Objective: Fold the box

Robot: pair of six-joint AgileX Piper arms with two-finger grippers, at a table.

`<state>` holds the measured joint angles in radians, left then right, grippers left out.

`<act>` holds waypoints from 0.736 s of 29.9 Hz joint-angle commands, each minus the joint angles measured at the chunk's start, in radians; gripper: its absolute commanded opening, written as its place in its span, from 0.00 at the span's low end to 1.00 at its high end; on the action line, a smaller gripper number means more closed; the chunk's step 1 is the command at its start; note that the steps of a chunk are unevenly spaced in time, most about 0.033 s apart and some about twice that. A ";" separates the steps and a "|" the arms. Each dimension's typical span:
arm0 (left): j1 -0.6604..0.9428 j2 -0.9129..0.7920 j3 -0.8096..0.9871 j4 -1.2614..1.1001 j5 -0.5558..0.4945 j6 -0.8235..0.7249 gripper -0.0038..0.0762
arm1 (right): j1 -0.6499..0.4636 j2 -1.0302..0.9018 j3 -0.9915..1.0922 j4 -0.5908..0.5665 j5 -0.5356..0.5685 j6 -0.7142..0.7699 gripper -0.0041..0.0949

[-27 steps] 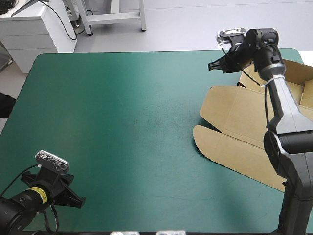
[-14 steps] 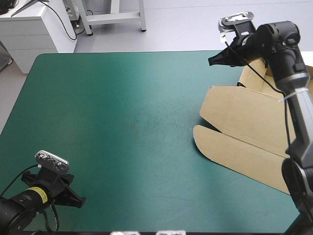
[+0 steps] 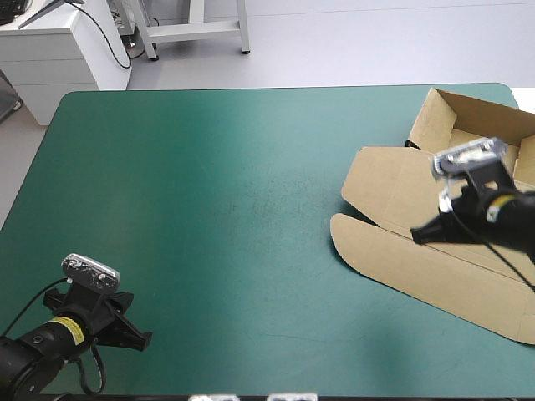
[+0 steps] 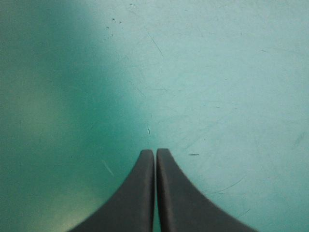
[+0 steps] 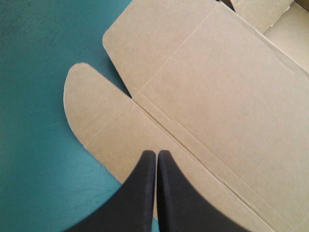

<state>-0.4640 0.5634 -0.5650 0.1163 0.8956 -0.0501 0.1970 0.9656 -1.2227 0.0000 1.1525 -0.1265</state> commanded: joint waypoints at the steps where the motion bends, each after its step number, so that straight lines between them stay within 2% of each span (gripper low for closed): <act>1: -0.001 0.004 -0.026 -0.004 -0.051 -0.006 0.04 | -0.001 -0.210 0.132 0.010 -0.098 -0.002 0.04; 8: -0.001 0.004 -0.026 -0.031 -0.038 -0.006 0.04 | -0.001 -0.632 0.354 0.008 -0.169 0.063 0.04; 12: -0.001 0.004 -0.026 -0.055 -0.021 -0.006 0.04 | -0.001 -0.801 0.428 -0.015 -0.137 0.135 0.04; 17: -0.001 -0.003 -0.026 -0.051 -0.019 -0.006 0.04 | -0.001 -0.809 0.461 -0.015 -0.029 0.135 0.04; 22: -0.001 -0.005 -0.021 -0.044 -0.017 0.022 0.04 | -0.001 -0.775 0.461 -0.012 -0.060 0.099 0.04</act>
<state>-0.4640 0.5557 -0.5641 0.0696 0.9230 -0.0415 0.1970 0.1554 -0.7430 0.0000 1.1806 -0.0098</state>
